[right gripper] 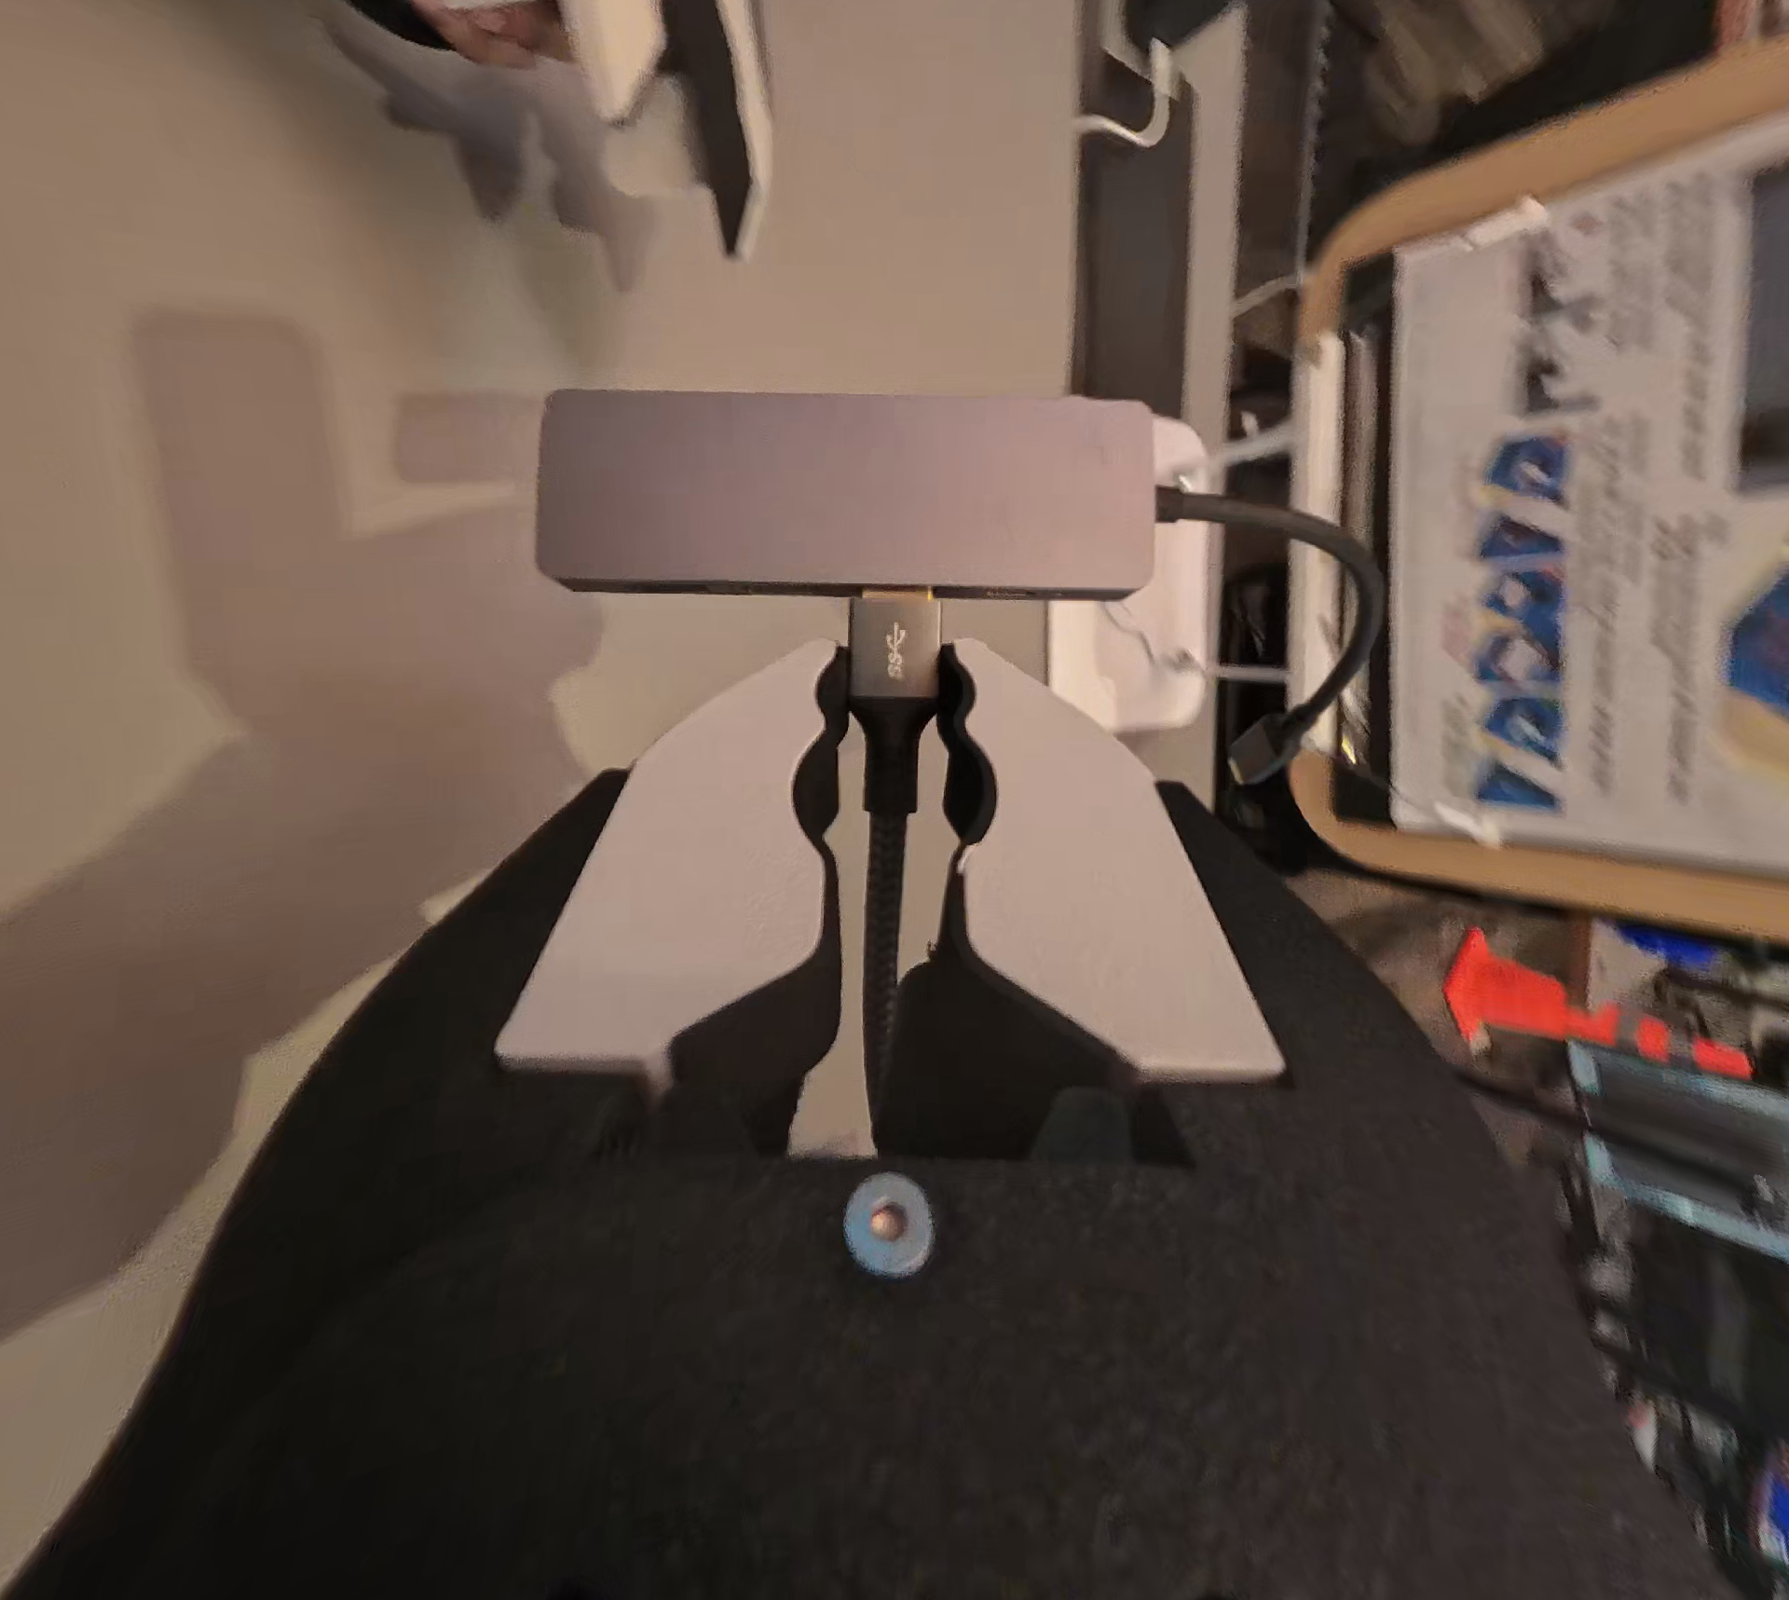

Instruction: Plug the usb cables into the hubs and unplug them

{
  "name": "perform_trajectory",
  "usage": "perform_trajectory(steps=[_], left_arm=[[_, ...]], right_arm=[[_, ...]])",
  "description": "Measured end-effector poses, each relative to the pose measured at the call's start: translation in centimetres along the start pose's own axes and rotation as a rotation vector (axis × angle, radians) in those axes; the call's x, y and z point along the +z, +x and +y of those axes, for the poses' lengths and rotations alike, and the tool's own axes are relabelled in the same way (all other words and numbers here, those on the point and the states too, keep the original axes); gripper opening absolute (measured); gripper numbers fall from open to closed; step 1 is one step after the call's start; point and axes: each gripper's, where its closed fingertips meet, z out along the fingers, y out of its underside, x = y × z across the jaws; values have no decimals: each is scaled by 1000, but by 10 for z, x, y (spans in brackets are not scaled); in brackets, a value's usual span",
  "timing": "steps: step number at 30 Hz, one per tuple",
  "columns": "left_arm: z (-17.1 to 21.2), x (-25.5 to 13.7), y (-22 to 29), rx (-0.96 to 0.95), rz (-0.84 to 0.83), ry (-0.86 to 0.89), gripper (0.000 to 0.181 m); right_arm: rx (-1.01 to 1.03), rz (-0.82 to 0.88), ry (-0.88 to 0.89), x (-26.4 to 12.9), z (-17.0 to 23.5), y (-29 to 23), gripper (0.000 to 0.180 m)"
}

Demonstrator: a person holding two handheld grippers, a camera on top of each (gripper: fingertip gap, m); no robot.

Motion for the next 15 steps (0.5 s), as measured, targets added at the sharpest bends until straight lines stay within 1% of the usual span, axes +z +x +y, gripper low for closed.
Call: perform_trajectory(steps=[4, 8, 11, 15], left_arm=[[3, 5, 3, 88, -38, -9, 55], [11, 12, 0, 108, -56, -36, 54], [18, 17, -4, 121, -78, -54, 53], [26, 21, -10, 163, -123, -94, 51]], right_arm=[[108, 128, -99, -70, 26, 37, 16], [186, 250, -205, -133, 55, 61, 16], [232, 313, -258, -169, 73, 70, 16], [285, 356, -307, -201, 93, 72, 16]])
